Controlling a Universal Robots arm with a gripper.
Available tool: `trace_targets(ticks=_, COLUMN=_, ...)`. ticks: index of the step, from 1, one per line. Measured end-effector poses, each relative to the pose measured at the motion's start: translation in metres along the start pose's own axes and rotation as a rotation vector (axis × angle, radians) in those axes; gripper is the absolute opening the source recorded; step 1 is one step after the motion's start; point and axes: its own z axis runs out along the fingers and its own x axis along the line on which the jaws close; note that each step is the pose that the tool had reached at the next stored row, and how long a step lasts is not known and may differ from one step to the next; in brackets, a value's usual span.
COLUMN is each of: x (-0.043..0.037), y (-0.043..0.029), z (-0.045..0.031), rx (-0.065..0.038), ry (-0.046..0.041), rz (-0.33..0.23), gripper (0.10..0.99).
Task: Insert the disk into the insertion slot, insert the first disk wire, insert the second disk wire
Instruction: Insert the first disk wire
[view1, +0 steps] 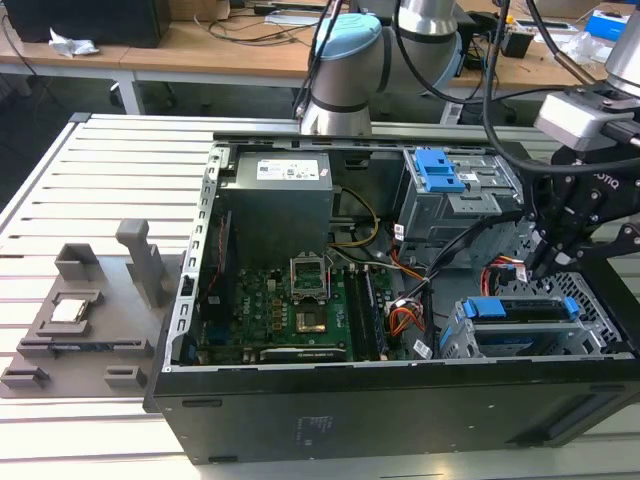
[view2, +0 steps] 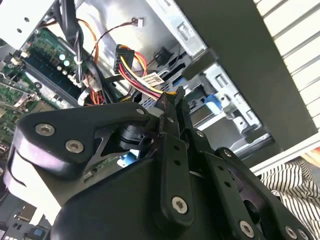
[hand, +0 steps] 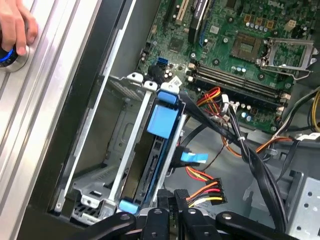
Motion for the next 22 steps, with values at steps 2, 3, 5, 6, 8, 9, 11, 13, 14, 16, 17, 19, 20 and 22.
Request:
trace_targets(ticks=2, x=-0.0003, y=0.0011, z=0.0001, rx=0.000, ry=0.0000, rz=0.000, gripper=0.165)
trace_targets(ticks=3, x=-0.0003, y=0.0011, z=0.0000, rx=0.000, ry=0.0002, rz=0.000, gripper=0.165)
trace_targets(ticks=5, x=-0.0003, y=0.0011, z=0.0000, rx=0.000, ry=0.0003, rz=0.000, gripper=0.165)
trace_targets(ticks=6, x=-0.0003, y=0.0011, z=0.0001, rx=0.000, ry=0.0002, rz=0.001, gripper=0.165)
trace_targets(ticks=8, x=-0.0004, y=0.0011, z=0.0002, rx=-0.002, ry=-0.0016, rz=0.023, gripper=0.165)
trace_targets(ticks=9, x=-0.0004, y=0.0011, z=0.0004, rx=-0.005, ry=-0.0039, rz=0.052, gripper=0.165)
trace_targets(ticks=11, x=-0.0004, y=0.0011, z=0.0006, rx=-0.010, ry=-0.0087, rz=0.111, gripper=0.165)
trace_targets(ticks=13, x=-0.0003, y=0.0011, z=0.0007, rx=-0.014, ry=-0.0136, rz=0.151, gripper=0.165)
trace_targets(ticks=14, x=-0.0003, y=0.0011, z=0.0007, rx=-0.013, ry=-0.0200, rz=0.159, gripper=0.165)
trace_targets(ticks=16, x=-0.0004, y=0.0011, z=0.0007, rx=-0.009, ry=-0.0438, rz=0.178, gripper=0.165)
trace_targets(ticks=17, x=-0.0004, y=0.0011, z=0.0007, rx=-0.007, ry=-0.0518, rz=0.183, gripper=0.165)
trace_targets(ticks=19, x=-0.0004, y=0.0010, z=0.0007, rx=-0.003, ry=-0.0741, rz=0.196, gripper=0.165)
trace_targets(ticks=20, x=-0.0004, y=0.0010, z=0.0007, rx=-0.001, ry=-0.0856, rz=0.202, gripper=0.165)
trace_targets(ticks=22, x=0.0000, y=0.0012, z=0.0007, rx=0.005, ry=-0.1101, rz=0.211, gripper=0.165)
